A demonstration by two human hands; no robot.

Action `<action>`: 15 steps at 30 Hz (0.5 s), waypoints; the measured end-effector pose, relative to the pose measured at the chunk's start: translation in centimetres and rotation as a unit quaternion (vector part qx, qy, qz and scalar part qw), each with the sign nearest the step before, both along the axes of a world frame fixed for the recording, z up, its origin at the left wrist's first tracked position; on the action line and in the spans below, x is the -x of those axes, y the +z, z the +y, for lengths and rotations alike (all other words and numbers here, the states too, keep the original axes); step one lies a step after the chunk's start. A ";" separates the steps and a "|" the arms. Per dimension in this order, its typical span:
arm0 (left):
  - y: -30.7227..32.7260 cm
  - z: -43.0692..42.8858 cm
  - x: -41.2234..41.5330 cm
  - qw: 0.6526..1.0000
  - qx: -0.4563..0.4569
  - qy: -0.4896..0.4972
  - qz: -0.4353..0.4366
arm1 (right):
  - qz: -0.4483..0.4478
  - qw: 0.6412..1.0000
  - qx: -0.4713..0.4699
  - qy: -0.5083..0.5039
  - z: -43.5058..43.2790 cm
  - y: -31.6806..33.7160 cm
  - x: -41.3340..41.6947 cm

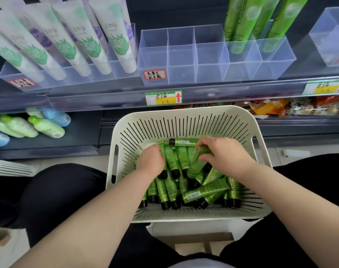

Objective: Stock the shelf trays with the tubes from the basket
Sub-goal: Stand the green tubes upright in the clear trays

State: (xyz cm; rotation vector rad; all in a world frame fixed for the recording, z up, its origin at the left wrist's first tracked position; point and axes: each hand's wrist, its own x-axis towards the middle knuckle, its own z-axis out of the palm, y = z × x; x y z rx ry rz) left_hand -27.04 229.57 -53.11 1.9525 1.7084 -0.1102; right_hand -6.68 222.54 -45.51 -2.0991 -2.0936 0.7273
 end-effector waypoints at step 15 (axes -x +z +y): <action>-1.1 -1.0 -2.1 0.986 0.138 0.069 0.062 | 0.062 0.993 -0.084 -0.047 0.8 -0.4 0.0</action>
